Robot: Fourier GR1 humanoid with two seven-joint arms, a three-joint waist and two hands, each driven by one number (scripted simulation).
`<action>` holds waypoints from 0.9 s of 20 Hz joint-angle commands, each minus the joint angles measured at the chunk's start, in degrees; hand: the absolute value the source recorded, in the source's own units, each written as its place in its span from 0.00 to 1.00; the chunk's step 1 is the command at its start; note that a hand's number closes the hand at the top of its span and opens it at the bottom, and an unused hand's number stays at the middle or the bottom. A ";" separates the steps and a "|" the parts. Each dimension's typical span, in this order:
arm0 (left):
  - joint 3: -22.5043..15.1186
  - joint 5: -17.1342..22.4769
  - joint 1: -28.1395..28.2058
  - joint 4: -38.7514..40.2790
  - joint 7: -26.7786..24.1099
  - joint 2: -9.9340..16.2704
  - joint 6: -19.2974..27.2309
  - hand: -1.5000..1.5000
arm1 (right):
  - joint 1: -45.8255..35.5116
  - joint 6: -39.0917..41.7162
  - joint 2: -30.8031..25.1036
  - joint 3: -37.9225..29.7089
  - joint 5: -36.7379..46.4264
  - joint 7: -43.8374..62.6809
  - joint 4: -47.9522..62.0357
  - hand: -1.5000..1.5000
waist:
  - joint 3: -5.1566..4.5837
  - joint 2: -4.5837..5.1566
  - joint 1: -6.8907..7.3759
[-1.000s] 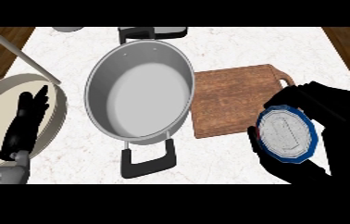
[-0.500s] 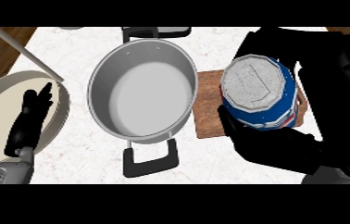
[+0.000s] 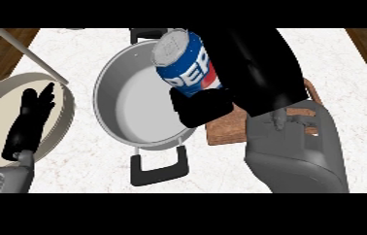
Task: Pick the can from the cutting board and place it in the pot
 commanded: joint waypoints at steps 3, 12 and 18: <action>0.00 -0.50 0.99 -1.06 0.08 -0.65 -0.57 0.50 | 0.56 -9.68 0.06 4.57 -6.85 4.12 11.46 1.00 | 0.02 0.07 0.60; 0.09 -1.78 2.79 -1.86 -1.48 -1.95 -0.30 0.50 | 3.28 -28.42 0.07 7.80 -16.98 -3.46 18.59 0.00 | 0.06 0.14 0.74; 1.11 -1.81 1.89 -0.98 -1.88 -1.85 -0.33 0.50 | 4.74 -42.92 0.07 3.61 -21.12 -9.86 20.09 0.00 | 0.08 0.17 0.32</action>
